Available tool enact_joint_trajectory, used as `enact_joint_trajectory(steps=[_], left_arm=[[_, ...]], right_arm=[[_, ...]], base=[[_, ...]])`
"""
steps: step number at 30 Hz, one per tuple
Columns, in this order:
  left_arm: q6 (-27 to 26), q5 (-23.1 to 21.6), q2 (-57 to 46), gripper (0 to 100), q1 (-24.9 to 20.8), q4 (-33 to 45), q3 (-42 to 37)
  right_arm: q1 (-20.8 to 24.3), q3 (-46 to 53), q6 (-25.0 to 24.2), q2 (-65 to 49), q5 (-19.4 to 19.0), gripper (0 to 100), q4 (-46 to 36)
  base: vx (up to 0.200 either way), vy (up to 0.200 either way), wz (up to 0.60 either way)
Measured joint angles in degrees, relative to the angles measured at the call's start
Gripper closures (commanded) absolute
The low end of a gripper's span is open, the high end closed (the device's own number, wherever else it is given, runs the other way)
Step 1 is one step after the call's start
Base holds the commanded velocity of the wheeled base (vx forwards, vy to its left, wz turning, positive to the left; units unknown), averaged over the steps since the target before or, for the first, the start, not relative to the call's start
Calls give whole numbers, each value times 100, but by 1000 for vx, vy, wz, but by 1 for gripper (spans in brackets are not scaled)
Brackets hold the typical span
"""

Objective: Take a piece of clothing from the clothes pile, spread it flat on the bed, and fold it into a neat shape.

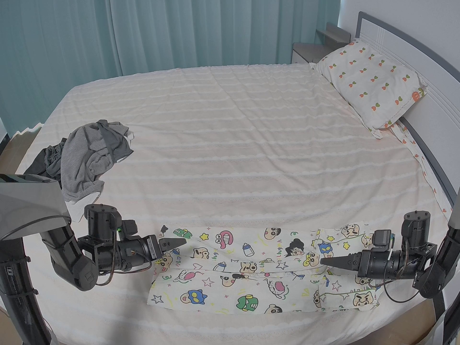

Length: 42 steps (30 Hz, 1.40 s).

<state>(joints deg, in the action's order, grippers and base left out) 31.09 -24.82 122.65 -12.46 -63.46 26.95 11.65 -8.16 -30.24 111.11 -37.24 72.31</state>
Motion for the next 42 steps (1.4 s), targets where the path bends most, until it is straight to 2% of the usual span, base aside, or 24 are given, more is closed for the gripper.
enact_joint_trajectory(steps=[16, 34, 39, 42], left_arm=[[-5, 57, 15, 100, 17, -39, 113], [-41, 74, -115, 100, 11, -59, 894], [-38, 77, -137, 100, 0, -56, 957], [-40, 88, -156, 100, -5, -59, 970]], right_arm=[[-9, -9, -2, 0, 0, 0, 0], [2, -9, -10, 0, -26, 0, 0], [166, -52, -55, 4, -22, 0, 0], [510, -197, -82, 46, 79, 0, 2]], base=[[0, 0, 0], [0, 0, 0], [0, 0, 0], [0, 0, 0]])
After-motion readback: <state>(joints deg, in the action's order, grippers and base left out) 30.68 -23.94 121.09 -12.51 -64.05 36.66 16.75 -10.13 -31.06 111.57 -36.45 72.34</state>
